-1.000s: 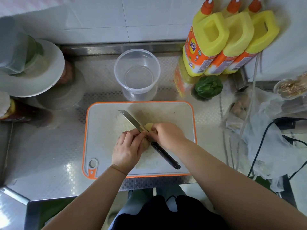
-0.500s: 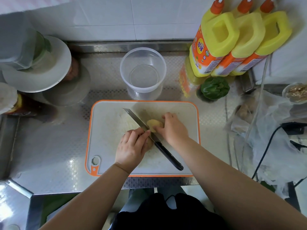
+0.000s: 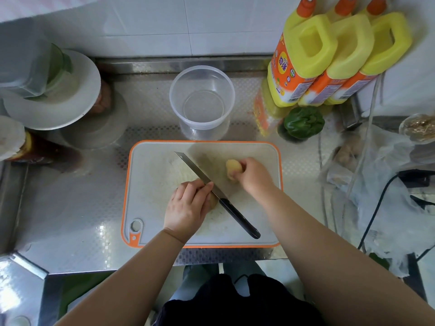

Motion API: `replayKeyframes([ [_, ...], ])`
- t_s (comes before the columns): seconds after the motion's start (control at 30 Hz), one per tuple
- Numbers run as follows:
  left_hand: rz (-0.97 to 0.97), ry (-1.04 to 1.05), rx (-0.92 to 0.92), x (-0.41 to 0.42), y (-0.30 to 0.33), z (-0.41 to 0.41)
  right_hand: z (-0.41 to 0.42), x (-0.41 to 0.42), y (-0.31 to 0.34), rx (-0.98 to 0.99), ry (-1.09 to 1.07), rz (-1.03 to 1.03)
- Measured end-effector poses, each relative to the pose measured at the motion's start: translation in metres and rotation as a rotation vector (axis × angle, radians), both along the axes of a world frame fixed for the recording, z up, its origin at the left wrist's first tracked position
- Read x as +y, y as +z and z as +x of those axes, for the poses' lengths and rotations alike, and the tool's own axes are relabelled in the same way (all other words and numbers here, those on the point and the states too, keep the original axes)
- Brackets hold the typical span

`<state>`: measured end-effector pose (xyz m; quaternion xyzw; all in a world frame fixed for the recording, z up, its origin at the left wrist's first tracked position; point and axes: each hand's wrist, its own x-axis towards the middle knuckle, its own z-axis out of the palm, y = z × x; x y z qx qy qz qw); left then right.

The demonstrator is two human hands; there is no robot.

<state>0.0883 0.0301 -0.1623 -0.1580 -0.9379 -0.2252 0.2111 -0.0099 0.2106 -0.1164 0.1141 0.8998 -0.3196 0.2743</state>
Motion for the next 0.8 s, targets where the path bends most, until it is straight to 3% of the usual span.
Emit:
replayKeyframes([
  [0.13, 0.003, 0.016, 0.004, 0.001, 0.000, 0.001, 0.032, 0.004, 0.027, 0.136, 0.054, 0.122],
  [0.23, -0.007, 0.019, 0.014, 0.003, 0.002, 0.001, 0.079, -0.010, 0.040, 0.114, 0.437, 0.223],
  [0.3, 0.021, 0.024, 0.026, 0.004, 0.003, 0.001, 0.095, -0.015, 0.035, 0.148, 0.549, 0.285],
  [0.53, 0.113, -0.001, 0.000, 0.002, 0.005, 0.001, 0.084, -0.028, 0.019, 0.107, 0.330, 0.179],
  [0.8, 0.130, 0.009, 0.025, 0.004, 0.005, 0.001, 0.107, -0.017, 0.049, 0.278, 0.487, 0.259],
])
